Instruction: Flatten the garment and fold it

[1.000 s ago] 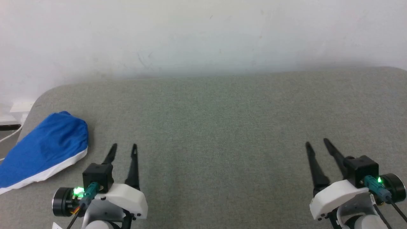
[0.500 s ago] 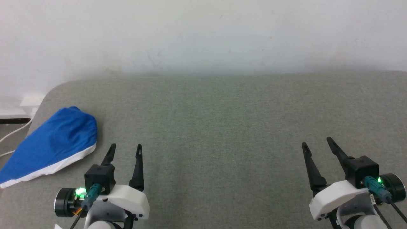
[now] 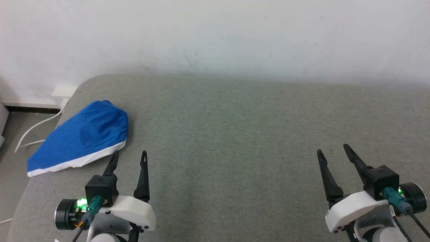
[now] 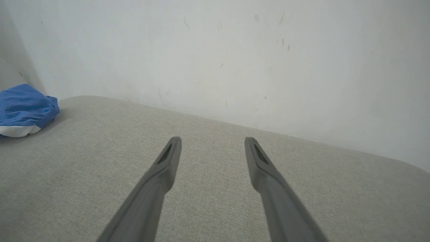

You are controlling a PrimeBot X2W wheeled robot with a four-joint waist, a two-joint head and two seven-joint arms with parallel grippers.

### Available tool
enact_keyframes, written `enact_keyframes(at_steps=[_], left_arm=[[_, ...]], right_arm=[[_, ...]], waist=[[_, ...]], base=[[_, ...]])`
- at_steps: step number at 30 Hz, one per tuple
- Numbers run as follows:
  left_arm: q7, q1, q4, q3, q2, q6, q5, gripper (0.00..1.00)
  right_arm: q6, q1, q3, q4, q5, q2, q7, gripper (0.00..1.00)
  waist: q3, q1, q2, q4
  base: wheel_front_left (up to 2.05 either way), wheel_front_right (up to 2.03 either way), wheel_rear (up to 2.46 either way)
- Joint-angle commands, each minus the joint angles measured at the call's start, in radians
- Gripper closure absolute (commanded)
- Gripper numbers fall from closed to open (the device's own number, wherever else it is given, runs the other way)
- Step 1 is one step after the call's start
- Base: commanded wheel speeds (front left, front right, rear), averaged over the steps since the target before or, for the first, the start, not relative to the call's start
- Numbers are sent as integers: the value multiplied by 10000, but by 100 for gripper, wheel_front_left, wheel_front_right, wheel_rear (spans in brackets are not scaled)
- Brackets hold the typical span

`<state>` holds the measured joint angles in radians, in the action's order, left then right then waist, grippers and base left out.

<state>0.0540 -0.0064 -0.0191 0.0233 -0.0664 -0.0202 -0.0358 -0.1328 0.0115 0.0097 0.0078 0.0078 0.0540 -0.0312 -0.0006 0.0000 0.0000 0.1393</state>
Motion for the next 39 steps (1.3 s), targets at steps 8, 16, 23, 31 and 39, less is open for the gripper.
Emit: enact_keyframes(at_steps=[8,16,23,31,39], left_arm=[[241,81,-33,84,-123,-182,-151,0],[407,130,-35,172,-163,-333,-247,0],[495,158,-35,240,-242,-455,-332,0],[603,216,12,322,-318,-611,-441,0],[728,249,18,435,-374,-777,-545,0]], right_arm=[[6,-161,142,58,0,-11,-167,0],[8,-227,230,100,-13,-14,-258,0],[9,-250,275,147,27,-16,-358,0],[10,-294,337,151,45,-18,-465,0],[11,-322,393,179,41,-21,-559,0]], waist=[[-4,0,0,699],[24,0,0,1137],[-3,0,0,1527],[16,0,0,1952],[5,0,0,2350]], base=[[-2,-2,-2],[-4,-4,-4],[-2,-2,-2],[0,0,0],[0,0,0]])
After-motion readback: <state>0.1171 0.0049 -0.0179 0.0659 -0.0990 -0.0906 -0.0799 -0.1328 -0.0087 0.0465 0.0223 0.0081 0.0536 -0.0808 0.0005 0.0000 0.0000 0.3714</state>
